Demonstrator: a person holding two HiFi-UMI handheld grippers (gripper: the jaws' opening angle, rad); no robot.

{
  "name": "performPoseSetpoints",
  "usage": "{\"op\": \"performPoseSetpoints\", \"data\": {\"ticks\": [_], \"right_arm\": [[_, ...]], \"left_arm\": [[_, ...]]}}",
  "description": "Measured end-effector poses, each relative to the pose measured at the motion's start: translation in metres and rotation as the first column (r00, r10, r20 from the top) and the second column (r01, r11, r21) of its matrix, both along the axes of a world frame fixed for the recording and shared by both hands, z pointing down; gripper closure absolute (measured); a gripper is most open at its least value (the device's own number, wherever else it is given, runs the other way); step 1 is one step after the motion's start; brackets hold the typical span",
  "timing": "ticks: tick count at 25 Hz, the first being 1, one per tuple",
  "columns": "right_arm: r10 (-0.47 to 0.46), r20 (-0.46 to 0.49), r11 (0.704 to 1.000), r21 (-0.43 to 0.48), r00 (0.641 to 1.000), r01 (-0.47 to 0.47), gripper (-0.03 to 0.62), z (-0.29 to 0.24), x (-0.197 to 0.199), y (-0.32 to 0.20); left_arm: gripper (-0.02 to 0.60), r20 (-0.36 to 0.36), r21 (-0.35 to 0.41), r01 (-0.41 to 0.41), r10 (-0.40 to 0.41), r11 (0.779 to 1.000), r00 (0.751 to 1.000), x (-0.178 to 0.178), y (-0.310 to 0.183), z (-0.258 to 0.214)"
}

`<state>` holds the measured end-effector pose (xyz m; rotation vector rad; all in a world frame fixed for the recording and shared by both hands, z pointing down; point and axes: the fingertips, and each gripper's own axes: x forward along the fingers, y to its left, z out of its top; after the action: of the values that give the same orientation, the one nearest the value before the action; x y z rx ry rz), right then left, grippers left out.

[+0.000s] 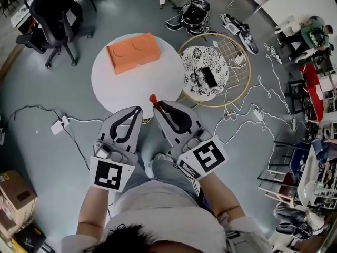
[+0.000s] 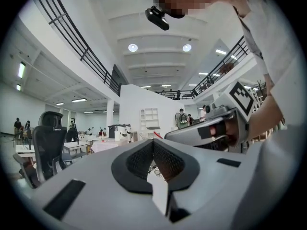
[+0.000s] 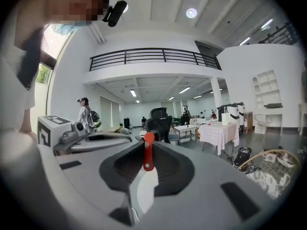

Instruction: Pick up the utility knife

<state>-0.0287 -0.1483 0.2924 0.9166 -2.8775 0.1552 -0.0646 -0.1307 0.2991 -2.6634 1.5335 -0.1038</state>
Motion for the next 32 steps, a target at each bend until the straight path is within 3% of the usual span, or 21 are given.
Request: {"op": "performPoseSetpoints", "data": {"ticks": [17,32], "right_arm": [[-0.228,0.087,0.970,0.104,0.970,0.219,0.536,-0.043,0.032,0.064],[-0.280,0.132,0.956,0.126,0.951,0.264,0.536,-0.057,0.058,0.089]], "left_arm": [[0.571,-0.064,0.023,0.166,-0.164,0.986,0.984,0.032,0.053,-0.027],[0.571,-0.054,0.055,0.186,-0.183,0.981,0.982,0.062,0.079,-0.041]]}}
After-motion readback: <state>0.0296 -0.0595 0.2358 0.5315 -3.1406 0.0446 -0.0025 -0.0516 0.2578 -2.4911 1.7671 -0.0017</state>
